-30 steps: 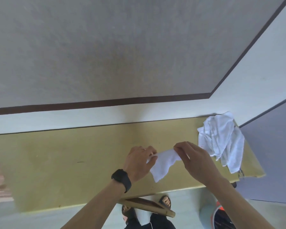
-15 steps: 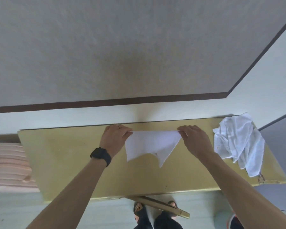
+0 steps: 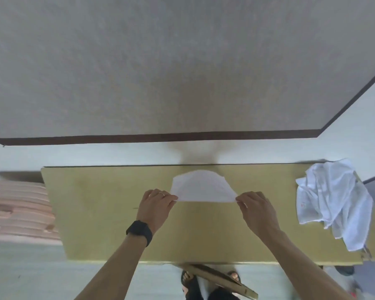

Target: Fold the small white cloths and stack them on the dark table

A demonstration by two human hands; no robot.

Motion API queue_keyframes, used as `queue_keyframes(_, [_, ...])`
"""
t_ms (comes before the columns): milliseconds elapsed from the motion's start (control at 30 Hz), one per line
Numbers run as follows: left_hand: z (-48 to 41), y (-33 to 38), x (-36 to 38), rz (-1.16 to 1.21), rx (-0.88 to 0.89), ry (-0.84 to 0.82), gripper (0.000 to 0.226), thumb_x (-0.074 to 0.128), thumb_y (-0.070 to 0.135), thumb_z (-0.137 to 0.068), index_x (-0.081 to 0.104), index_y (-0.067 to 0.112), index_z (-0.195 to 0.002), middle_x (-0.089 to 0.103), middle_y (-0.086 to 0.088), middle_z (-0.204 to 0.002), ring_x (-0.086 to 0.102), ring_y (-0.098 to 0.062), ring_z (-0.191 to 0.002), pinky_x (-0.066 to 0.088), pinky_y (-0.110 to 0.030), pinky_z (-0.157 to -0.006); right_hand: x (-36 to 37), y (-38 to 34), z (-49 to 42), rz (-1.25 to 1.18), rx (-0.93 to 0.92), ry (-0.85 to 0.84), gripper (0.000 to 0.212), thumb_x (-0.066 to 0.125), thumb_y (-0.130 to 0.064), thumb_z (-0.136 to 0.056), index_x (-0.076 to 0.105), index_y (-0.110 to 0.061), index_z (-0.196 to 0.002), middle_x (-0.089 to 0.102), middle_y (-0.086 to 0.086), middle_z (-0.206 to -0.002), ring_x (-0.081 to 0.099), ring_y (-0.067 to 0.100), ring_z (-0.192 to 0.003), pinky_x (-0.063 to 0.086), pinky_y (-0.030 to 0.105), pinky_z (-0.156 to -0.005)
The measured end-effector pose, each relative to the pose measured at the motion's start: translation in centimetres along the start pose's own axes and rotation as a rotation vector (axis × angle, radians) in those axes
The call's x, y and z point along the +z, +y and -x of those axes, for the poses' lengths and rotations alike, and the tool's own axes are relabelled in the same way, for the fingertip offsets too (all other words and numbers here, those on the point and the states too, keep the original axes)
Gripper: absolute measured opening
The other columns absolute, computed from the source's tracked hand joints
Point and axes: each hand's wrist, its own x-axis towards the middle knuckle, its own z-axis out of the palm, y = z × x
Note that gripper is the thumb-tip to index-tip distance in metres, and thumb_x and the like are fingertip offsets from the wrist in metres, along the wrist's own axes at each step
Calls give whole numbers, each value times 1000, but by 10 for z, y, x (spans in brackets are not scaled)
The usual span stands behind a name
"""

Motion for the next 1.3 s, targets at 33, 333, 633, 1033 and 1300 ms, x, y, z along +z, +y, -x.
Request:
queue_keyframes(33, [17, 3, 11, 17, -10, -61, 12, 65, 32, -84, 76, 35, -85, 72, 14, -78, 67, -14, -76, 43, -29, -81, 11, 2, 14, 11, 18, -61, 12, 78, -14, -81, 77, -22, -89, 73, -7, -92, 63, 26, -89, 55, 36, -74])
queue_keyframes(333, [144, 35, 71, 81, -149, -412, 8, 69, 29, -83, 74, 33, -79, 71, 13, -74, 67, -17, -74, 48, -33, -76, 64, 4, 142, 34, 167, -506, 24, 54, -19, -96, 75, -27, -106, 68, -11, -116, 51, 18, -112, 42, 28, -92])
queue_keyframes(633, [133, 21, 67, 339, -384, -490, 25, 52, 38, -99, 71, 29, -113, 71, 10, -112, 57, -17, -109, 41, -34, -97, 61, 5, 126, -219, 327, -577, 21, 55, -29, -98, 72, -26, -110, 69, -10, -111, 56, 14, -105, 38, 24, -85])
queue_keyframes(1033, [45, -14, 113, 780, -828, -206, 12, 68, 33, -91, 75, 40, -98, 71, 21, -85, 63, 2, -79, 42, -5, -71, 123, 11, 17, -547, 611, -234, 11, 59, -26, -96, 69, -28, -102, 67, -15, -89, 62, 4, -86, 39, 8, -70])
queue_keyframes(1300, [44, -27, 145, 660, -839, -264, 16, 62, 38, -94, 74, 40, -104, 70, 20, -89, 63, 1, -83, 38, -1, -68, 151, 14, 10, -356, 510, -198, 16, 57, -21, -95, 71, -25, -102, 67, -8, -89, 60, 9, -79, 35, 7, -69])
